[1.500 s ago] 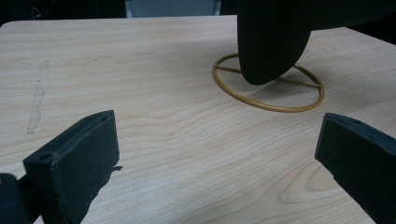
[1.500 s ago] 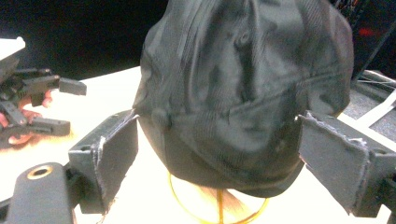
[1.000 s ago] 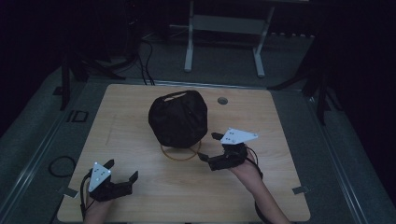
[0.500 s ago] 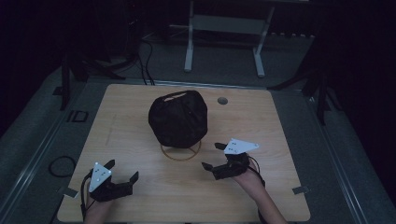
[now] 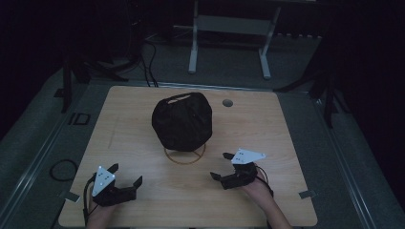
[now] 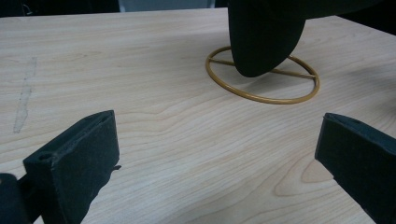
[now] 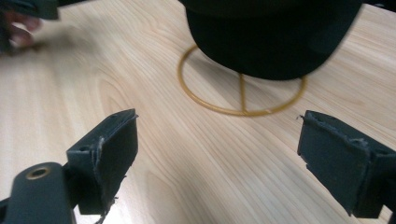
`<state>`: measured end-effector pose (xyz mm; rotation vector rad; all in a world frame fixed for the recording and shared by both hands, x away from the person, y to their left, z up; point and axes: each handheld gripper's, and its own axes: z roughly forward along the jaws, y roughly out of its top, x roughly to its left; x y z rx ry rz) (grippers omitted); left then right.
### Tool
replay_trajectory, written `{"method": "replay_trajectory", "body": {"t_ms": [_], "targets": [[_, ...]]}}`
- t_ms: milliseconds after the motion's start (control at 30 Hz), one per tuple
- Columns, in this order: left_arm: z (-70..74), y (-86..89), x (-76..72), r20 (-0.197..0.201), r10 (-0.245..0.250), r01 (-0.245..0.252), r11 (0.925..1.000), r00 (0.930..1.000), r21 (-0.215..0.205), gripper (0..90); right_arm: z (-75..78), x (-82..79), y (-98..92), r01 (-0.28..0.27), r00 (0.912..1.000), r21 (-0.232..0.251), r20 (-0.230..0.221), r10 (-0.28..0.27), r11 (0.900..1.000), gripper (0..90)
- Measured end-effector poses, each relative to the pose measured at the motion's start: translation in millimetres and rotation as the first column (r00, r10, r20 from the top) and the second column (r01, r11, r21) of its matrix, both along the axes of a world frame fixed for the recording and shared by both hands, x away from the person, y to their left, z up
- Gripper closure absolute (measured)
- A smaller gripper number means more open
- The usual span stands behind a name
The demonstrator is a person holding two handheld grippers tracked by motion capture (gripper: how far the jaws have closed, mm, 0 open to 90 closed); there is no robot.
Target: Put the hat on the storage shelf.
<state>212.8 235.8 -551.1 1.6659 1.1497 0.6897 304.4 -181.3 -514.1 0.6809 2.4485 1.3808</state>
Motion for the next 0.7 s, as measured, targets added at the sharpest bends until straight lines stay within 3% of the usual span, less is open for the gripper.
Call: {"method": "replay_trajectory", "body": {"t_ms": [233,700], "targets": [[-0.8,-1.2,0.4,-0.005,-0.001,0.001,1.0,1.0,0.005,0.4,-12.8,-6.9,-10.9,0.014,0.9999,-0.034,-0.003,-0.014,0.999,12.1],[-2.0,-1.4,0.8,-0.01,-0.002,0.002,1.0,0.9999,0.003,0.4,-29.2,-13.0,-35.5,0.045,0.9987,-0.035,-0.023,-0.046,0.998,12.1]]}}
